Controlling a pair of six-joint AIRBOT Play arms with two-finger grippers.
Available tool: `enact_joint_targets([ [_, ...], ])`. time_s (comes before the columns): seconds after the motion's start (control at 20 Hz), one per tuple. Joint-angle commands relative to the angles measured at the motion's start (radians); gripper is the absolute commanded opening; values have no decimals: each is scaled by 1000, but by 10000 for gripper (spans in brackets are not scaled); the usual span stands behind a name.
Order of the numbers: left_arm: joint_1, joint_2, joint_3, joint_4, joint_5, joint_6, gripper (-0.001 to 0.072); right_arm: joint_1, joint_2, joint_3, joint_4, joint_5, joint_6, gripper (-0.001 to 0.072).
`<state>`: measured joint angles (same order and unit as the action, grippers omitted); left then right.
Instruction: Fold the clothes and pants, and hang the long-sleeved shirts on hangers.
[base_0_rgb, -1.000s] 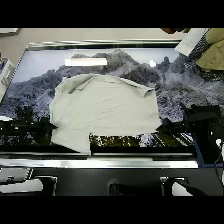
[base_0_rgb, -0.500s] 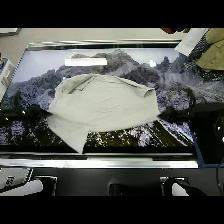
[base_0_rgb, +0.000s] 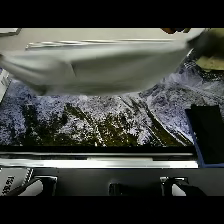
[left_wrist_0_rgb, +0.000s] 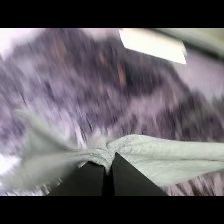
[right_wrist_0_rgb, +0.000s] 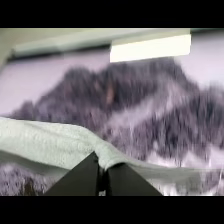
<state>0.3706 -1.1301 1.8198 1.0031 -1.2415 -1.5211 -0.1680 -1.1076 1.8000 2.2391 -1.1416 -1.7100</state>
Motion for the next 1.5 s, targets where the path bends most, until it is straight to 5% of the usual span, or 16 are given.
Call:
enact_joint_targets([
  [0.0,-4,136,225,238,-34,-198,11,4,117,203,-28,-24,70,30],
  [0.4,-4,382,226,382,-51,-245,11,4,357,204,-180,5,281,30],
  [0.6,-5,340,116,350,-56,-227,11,4,245,204,-222,-72,368,30],
  [0.8,-15,190,-105,209,-10,-109,12,4,-16,203,-214,-233,398,31],
  [1.1,-184,-244,-299,152,270,82,13,4,-472,203,-209,-259,344,31],
  [1.45,-282,-627,-277,148,753,86,13,4,-789,203,-213,55,292,30],
])
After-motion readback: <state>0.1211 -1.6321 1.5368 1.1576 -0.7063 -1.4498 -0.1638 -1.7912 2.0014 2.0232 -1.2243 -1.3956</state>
